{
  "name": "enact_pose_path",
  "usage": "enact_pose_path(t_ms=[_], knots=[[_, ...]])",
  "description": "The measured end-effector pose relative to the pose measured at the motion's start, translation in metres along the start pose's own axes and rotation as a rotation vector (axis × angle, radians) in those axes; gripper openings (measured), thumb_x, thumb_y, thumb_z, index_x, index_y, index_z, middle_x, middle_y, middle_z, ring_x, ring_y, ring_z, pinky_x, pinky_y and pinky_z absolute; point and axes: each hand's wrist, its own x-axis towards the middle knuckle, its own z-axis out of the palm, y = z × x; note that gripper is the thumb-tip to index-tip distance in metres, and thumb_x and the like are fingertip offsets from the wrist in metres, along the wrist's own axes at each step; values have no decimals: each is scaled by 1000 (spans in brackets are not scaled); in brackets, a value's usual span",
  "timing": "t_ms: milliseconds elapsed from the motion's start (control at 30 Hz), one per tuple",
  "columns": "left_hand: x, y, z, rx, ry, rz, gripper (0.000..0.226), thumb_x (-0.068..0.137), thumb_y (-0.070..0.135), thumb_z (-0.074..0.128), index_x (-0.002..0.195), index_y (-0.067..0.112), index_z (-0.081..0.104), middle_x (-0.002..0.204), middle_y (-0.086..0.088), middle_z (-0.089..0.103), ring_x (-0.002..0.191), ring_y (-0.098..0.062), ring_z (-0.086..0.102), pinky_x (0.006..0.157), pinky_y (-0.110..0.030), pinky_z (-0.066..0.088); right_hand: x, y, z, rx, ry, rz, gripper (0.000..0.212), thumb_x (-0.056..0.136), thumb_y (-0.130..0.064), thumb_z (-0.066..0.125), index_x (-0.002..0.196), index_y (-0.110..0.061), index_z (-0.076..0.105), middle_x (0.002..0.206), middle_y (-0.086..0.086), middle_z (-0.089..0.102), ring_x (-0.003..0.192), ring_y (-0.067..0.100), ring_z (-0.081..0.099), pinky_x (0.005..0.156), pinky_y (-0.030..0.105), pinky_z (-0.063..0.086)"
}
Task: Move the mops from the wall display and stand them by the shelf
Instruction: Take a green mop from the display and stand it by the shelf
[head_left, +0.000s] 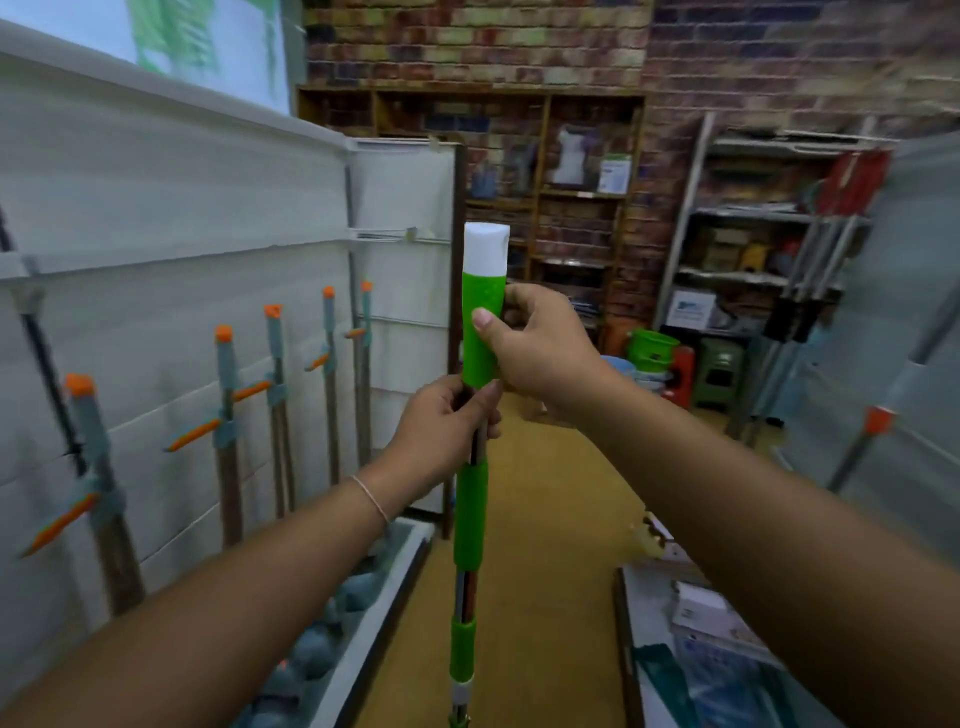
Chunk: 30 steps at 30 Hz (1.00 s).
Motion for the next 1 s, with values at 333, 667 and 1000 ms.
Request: enact_pose_path(t_ms=[333,667,1000], knots=[[146,1,58,-69,-403,53,24,95,23,57,98,1,65,86,-12,71,76,-15,70,68,-25,55,97,44,-67,-290,292,50,14,98,-22,56,108,-14,62,88,-4,65,84,12,62,70,26,51],[226,-20,167,-212,-619,92,24,99,16,51,113,-2,59,101,-15,70,90,-26,68,84,-41,56,140,110,-158,-377,472,100,14,101,-20,50,106,-13,61,93,4,65,78,14,60,65,26,50],[269,-6,282,-299,-692,81,13,94,13,59,97,2,63,82,-12,67,71,-21,65,71,-38,57,156,151,-253,-389,667,113,17,95,-30,62,100,-14,65,90,8,70,84,23,69,76,42,59]])
